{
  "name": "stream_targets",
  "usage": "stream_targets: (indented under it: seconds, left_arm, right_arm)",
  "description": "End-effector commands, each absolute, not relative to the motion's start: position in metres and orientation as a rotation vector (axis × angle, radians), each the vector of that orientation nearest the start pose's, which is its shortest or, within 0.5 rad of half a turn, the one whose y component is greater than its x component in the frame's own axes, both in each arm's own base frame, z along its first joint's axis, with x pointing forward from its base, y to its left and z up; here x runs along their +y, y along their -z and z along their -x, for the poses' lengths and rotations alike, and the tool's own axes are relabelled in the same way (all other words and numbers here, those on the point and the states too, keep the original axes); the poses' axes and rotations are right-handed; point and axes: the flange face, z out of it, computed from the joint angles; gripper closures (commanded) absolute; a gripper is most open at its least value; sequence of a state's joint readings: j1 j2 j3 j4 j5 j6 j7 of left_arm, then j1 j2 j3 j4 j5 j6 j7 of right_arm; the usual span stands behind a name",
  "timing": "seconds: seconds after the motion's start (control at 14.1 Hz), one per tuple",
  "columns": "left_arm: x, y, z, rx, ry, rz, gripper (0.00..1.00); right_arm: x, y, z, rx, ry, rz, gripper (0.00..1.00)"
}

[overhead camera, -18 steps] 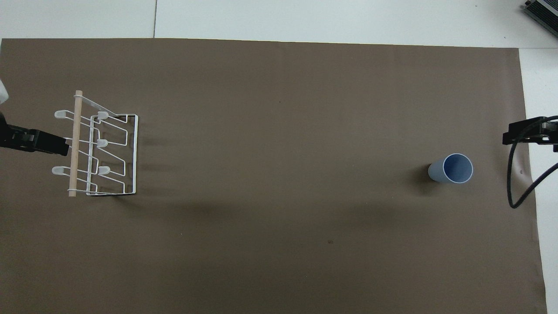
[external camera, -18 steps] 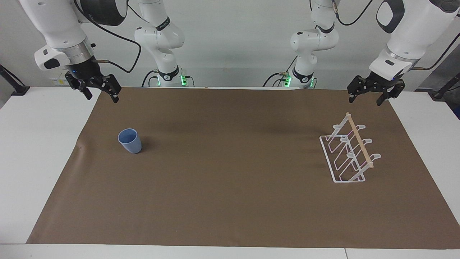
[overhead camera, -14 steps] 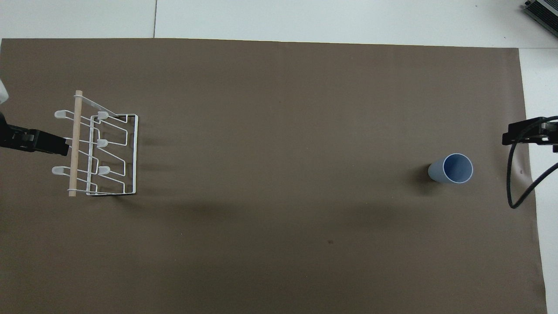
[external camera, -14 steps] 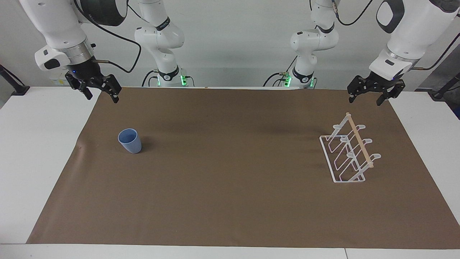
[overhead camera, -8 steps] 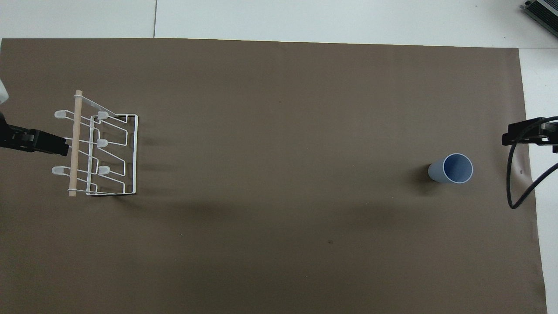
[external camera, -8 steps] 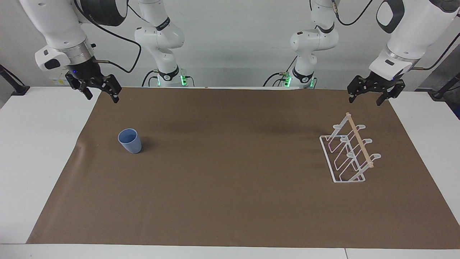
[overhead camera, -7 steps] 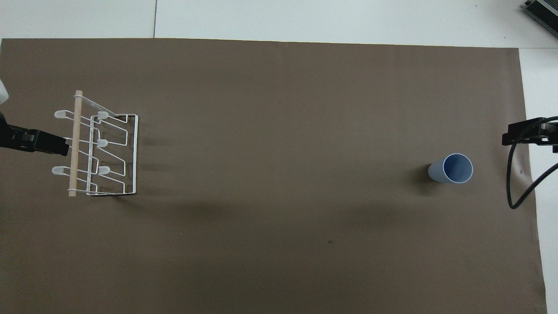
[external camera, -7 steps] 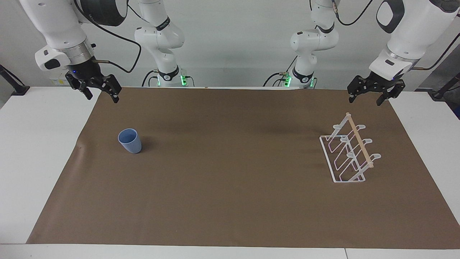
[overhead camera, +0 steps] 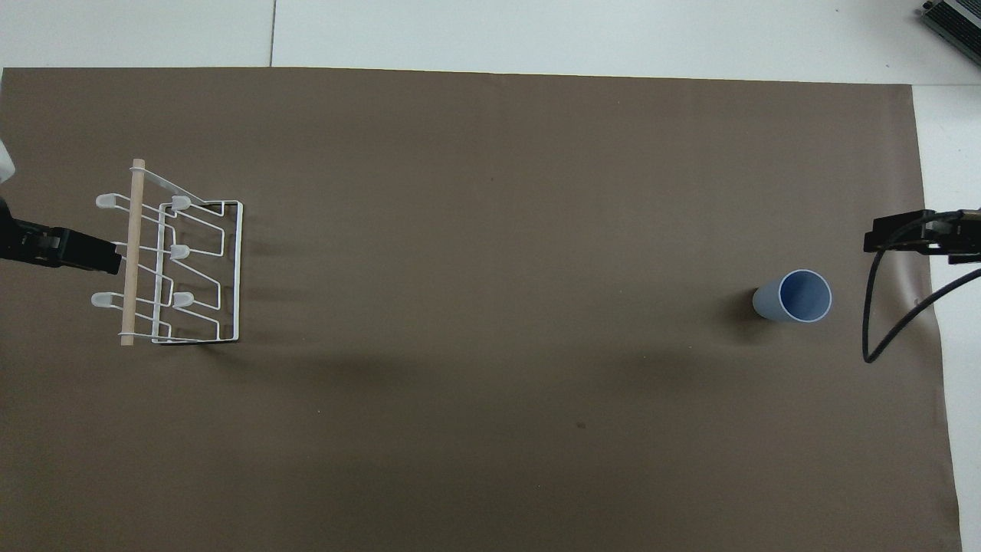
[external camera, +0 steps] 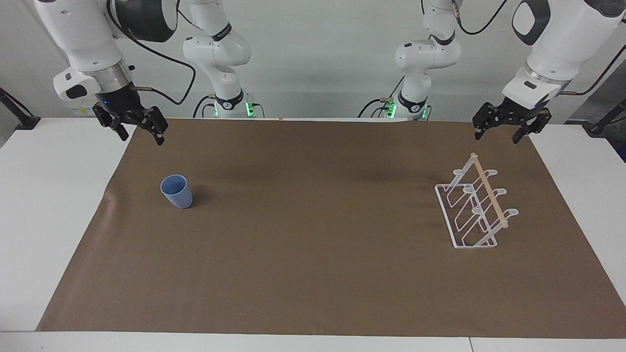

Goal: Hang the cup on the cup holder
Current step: 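Reach the right gripper to the blue cup, grasp and lift it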

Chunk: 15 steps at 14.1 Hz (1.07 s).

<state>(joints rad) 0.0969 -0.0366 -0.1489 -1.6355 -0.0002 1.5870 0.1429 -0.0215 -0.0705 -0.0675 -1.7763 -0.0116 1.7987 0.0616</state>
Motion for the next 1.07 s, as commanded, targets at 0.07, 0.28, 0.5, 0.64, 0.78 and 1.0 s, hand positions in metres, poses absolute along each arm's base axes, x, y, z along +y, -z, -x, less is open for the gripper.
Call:
stream_targets:
  seconds: [0.07, 0.28, 0.5, 0.64, 0.78, 1.0]
  left_arm:
    - [-0.028, -0.616, -0.534, 0.292, -0.033, 3.120, 0.00]
    - [-0.028, -0.616, -0.534, 0.292, -0.033, 3.120, 0.00]
    - [-0.028, -0.616, -0.534, 0.292, -0.033, 3.120, 0.00]
    - [-0.028, -0.616, -0.534, 0.292, -0.031, 3.120, 0.00]
    - [-0.028, -0.616, -0.534, 0.292, -0.031, 3.120, 0.00]
    - [-0.028, -0.616, -0.534, 0.292, -0.030, 3.120, 0.00]
  right_arm:
    - [-0.033, -0.524, -0.535, 0.211, 0.163, 3.123, 0.00]
    - [-0.025, -0.474, -0.541, 0.187, 0.130, 3.128, 0.00]
    - [-0.023, -0.419, -0.555, 0.176, 0.082, 3.136, 0.00]
    - [-0.023, -0.399, -0.558, 0.171, 0.125, 3.136, 0.00]
    - [-0.023, -0.386, -0.554, 0.168, 0.116, 3.137, 0.00]
    - [-0.022, -0.369, -0.542, 0.168, 0.063, 3.139, 0.00]
